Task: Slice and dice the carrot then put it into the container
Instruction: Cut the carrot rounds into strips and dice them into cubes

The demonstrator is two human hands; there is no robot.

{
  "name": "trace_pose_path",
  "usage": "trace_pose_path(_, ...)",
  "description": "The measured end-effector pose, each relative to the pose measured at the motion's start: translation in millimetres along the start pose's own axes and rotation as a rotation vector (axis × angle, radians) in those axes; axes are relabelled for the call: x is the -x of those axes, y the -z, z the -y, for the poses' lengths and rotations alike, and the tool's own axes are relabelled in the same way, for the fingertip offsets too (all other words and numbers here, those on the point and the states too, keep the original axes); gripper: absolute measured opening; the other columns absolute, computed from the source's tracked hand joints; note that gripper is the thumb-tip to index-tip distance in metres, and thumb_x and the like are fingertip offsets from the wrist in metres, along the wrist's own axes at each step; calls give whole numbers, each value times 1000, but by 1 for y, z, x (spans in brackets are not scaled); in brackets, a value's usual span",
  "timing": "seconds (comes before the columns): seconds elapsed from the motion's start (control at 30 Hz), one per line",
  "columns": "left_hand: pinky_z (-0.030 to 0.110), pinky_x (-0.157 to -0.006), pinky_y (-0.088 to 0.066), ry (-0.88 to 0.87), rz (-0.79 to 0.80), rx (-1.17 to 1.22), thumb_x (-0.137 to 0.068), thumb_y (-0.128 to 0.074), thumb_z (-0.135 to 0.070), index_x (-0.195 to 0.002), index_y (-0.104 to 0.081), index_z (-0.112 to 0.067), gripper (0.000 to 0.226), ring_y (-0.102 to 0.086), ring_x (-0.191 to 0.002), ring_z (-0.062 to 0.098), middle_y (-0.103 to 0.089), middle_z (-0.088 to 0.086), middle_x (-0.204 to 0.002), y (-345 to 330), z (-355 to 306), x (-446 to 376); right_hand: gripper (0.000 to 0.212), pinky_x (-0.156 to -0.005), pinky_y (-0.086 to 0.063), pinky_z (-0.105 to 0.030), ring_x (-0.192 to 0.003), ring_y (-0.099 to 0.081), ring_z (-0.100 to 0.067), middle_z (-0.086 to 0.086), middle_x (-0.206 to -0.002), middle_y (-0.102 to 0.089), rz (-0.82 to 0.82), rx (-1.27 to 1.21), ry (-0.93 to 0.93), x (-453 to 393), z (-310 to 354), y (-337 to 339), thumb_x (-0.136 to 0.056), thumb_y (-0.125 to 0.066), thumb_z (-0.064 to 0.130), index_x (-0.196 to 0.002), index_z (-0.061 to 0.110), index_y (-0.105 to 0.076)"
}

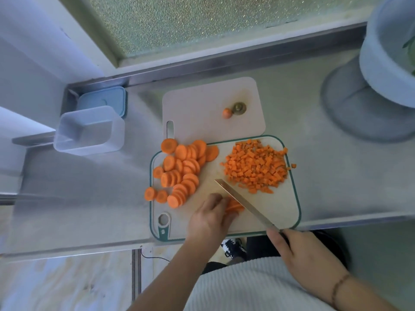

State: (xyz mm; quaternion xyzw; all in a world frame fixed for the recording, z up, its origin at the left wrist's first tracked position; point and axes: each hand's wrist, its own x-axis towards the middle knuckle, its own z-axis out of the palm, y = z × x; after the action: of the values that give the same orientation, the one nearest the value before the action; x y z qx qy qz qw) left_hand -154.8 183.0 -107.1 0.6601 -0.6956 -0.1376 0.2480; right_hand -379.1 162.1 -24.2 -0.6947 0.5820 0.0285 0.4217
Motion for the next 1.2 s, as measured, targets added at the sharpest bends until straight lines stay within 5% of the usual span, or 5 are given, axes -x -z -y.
trace_pose_path(0.27, 27, -53, -51, -26, -65, -47, -88, -64, -43, -102, -76, -13, 35, -61, -73, 15, -64, 1, -95, 3, -2, -1, 68, -51, -46, -31, -49, -54, -16, -1, -52, -56, 11, -6, -6, -14, 5, 7, -82, -20, 74, -61, 17, -51)
trace_pose_path(0.47, 35, -90, -52, -231, -88, 9, -88, -77, -24, -106, -74, -4, 27, -58, -101, 28, -68, 12, -110, 3, 3, -6, 66, -53, -42, -23, -52, -51, -10, 7, -56, -55, 28, -60, 2, -2, 3, 13, -86, -17, 75, -59, 22, -46)
trace_pose_path(0.83, 32, -84, -55, -286, -108, 172, -91, -70, -5, -88, -77, -1, 8, -66, -92, 28, -71, 9, -93, -9, 10, -6, 90, -52, -41, -27, -53, -56, -12, 4, -59, -61, 113, -15, -47, 9, -7, 9, -64, 3, 94, -60, 21, -49)
trace_pose_path(1.03, 29, -73, -50, -283, -94, 187, -87, -75, 0, -81, -73, -2, 6, -57, -79, 24, -65, 9, -84, -11, 10, -9, 75, -55, -43, -23, -60, -52, -10, 7, -65, -54, 118, 175, 3, -13, 9, 0, -75, 13, 76, -73, 29, -45)
trace_pose_path(1.2, 37, -86, -55, -305, -75, 143, -90, -74, -3, -96, -77, 0, 7, -67, -93, 31, -70, 11, -97, -7, 12, -4, 70, -54, -46, -33, -53, -53, -15, 1, -54, -53, 51, 92, 21, -16, 6, 3, -85, -2, 72, -62, 23, -47)
